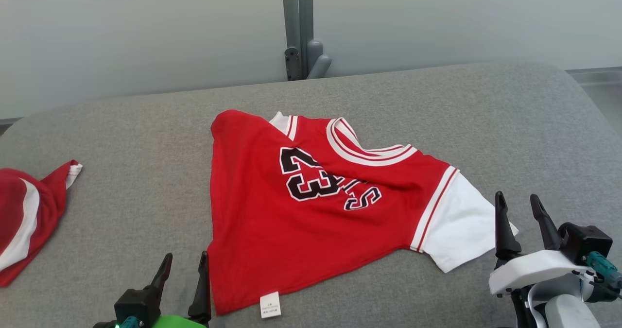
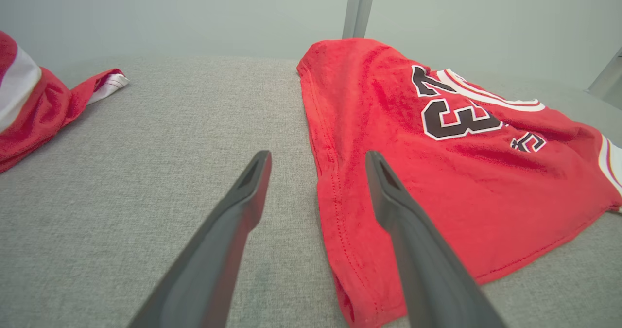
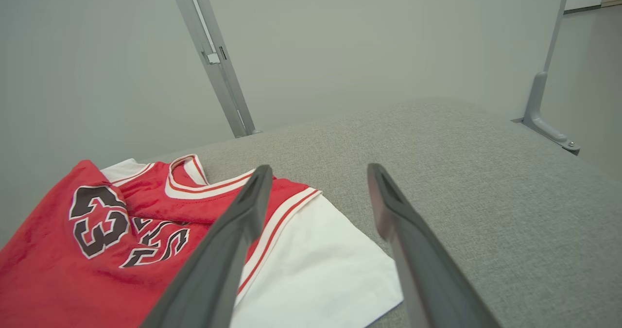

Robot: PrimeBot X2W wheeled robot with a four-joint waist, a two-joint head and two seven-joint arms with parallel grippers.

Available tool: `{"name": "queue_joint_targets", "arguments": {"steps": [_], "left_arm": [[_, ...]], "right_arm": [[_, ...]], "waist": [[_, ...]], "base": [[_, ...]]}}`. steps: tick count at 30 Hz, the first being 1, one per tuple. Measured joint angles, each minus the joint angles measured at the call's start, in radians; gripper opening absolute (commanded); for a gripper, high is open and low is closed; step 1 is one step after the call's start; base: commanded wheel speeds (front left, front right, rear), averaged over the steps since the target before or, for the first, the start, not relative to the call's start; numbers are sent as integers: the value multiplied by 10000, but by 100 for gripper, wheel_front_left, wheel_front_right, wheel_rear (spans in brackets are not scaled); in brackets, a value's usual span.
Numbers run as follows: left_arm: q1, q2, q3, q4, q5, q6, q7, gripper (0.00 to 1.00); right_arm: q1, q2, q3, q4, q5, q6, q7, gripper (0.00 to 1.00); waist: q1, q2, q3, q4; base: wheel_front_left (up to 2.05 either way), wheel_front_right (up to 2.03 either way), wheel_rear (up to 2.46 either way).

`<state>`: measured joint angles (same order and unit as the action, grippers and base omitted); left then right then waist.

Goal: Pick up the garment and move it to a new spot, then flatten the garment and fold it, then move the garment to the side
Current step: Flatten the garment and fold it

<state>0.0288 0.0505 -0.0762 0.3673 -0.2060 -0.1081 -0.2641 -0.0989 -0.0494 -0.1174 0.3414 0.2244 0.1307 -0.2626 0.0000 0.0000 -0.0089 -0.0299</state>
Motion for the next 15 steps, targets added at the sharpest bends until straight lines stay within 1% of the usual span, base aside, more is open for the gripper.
{"name": "queue_joint_targets", "arguments": {"steps": [8, 11, 15], "left_arm": [[-76, -8, -140, -295, -27, 389, 0, 100], [-10, -8, -153, -370, 21, 510, 0, 100], [137, -10, -100, -441, 59, 779, 0, 100]], "right_arm": [[69, 0, 163, -403, -571, 2, 0, 100], [183, 0, 251, -420, -892, 2, 0, 100], [365, 2, 291, -462, -1074, 2, 0, 100]], "waist": [[0, 0, -188, -260], [0, 0, -274, -282], [0, 0, -386, -251]], "base": [[0, 0, 0], [0, 0, 0], [0, 0, 0]]}}
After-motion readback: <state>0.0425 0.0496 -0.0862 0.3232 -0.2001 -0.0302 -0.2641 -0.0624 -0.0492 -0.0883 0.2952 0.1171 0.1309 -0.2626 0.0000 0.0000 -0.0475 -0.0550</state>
